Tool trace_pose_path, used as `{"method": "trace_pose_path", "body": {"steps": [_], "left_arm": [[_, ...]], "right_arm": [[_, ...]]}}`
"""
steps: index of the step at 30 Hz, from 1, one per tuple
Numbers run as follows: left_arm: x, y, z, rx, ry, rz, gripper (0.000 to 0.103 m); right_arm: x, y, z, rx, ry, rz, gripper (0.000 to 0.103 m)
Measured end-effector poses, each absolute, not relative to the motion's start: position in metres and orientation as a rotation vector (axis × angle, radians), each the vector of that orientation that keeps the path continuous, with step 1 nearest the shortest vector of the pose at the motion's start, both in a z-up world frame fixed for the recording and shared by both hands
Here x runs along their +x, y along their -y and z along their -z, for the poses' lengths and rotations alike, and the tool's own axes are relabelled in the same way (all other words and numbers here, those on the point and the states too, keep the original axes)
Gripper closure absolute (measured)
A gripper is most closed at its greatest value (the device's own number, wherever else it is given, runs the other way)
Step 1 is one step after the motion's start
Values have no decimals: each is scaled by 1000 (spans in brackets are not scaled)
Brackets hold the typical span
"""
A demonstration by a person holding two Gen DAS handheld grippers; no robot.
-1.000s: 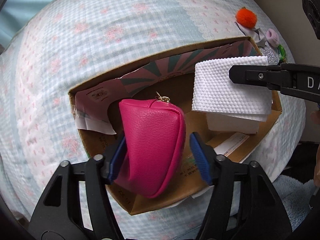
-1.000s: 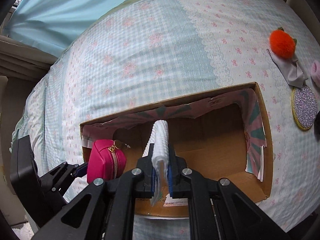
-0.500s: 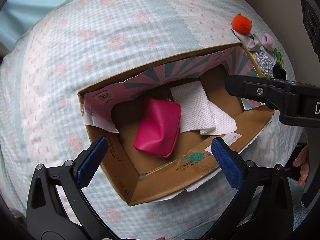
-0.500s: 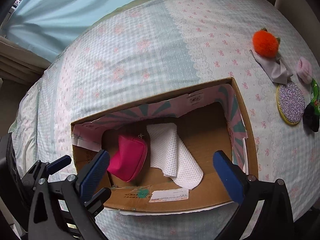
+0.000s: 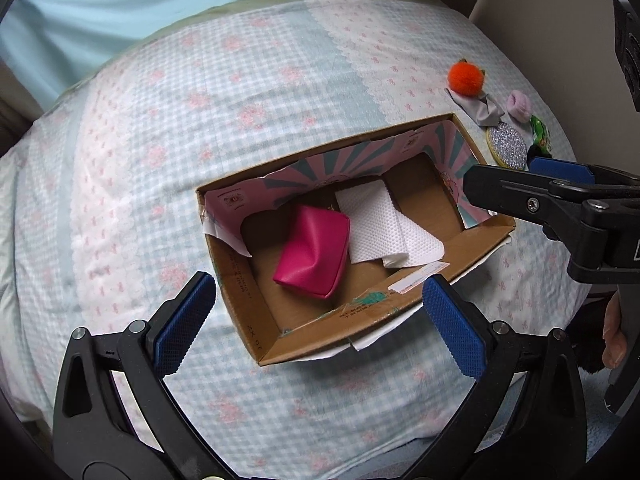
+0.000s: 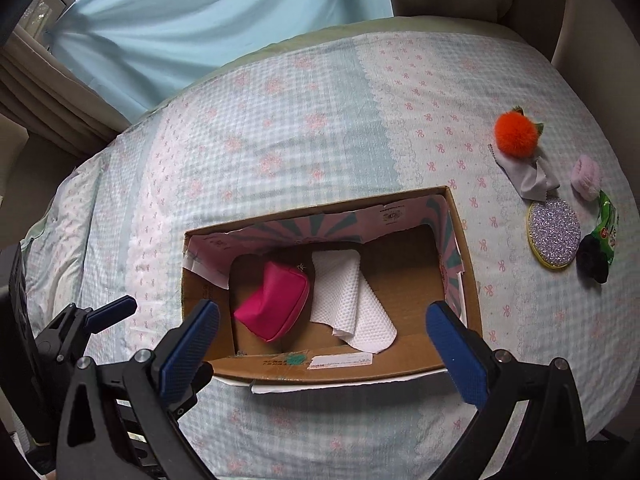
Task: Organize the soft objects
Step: 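Open both tools to drop the pouch and towel into the box, then grasp the grey cloth with the left tool while the right grasps the green wipes pack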
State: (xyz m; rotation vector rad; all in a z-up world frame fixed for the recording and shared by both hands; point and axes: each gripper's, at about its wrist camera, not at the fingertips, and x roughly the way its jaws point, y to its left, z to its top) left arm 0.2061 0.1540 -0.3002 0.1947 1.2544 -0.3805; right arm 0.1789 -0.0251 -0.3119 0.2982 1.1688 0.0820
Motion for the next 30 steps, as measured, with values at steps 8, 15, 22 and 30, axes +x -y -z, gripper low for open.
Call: {"method": "trace_pose_path", "body": {"steps": [8,15,22,30], "left_arm": [[183,-169,244,116,-1175,322,0],[166,-137,194,121,-1077,336,0],[158,-71,169,124,-1044,368,0],[178,27,169,58,-1072,386,0]], "right_arm": [[126,42,240,161,-1066,-24,0],[83,96,192,174,-949,97,0],[55,180,167,228,-873,267,0],[51,269,176,312,-853,336,0]]}}
